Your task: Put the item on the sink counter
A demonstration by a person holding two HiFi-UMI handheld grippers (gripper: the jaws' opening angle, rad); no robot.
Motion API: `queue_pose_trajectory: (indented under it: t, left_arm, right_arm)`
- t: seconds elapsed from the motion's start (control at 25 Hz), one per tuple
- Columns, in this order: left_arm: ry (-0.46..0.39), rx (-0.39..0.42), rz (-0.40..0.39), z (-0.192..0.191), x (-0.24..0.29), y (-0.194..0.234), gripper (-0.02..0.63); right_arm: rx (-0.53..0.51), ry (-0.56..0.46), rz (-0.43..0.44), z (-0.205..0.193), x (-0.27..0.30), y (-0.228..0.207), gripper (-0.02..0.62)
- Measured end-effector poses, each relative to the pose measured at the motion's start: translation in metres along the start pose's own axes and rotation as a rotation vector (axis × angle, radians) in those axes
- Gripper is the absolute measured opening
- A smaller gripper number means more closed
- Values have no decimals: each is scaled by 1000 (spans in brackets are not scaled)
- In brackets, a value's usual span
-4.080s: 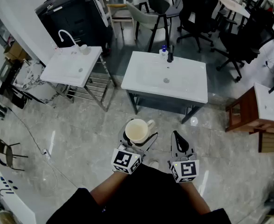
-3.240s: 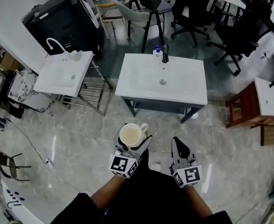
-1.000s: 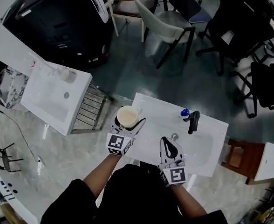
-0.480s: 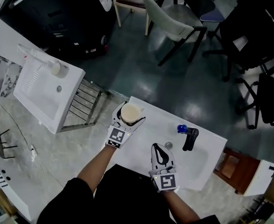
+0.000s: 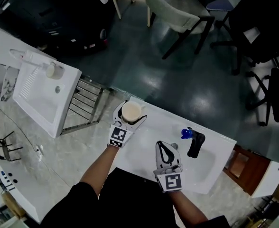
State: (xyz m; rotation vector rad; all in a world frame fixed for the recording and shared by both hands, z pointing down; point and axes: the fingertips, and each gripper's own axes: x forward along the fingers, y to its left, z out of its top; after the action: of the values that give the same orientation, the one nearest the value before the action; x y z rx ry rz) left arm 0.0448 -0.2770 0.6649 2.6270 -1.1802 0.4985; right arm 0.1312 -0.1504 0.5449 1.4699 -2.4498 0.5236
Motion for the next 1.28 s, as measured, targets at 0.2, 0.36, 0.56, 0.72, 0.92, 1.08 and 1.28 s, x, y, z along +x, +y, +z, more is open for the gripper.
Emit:
queue_pose_trajectory:
  t: [0.2,0.36,0.56,0.72,0.92,1.08,1.28]
  left_arm:
    - [16,6,-6,-8,10,-4,460]
    - [65,-3,16,-22,15,-5,460]
    - [93,-14,10,-28,16,-4,460]
    - [103,26,-43,-30,16,-9,460]
    - [108,39,-63,-33,9,-9,460]
    - [93,28,-76,-37,5,-11,460]
    - [93,28,-114,-37,6,-13,460]
  right_arm:
    - [14,7,-11,1,12,-13,32]
    - [32,53,19,-8,14,-10,32]
    - [26,34,-2,-8,9,-17,32]
    - [52,65,-6,-12,3,-19,32]
    - [61,52,-8,-13,3,-16,32]
    - [69,38,-25,-10,-2,-12,32]
    - [89,46,-26,-7,-3,-7,32]
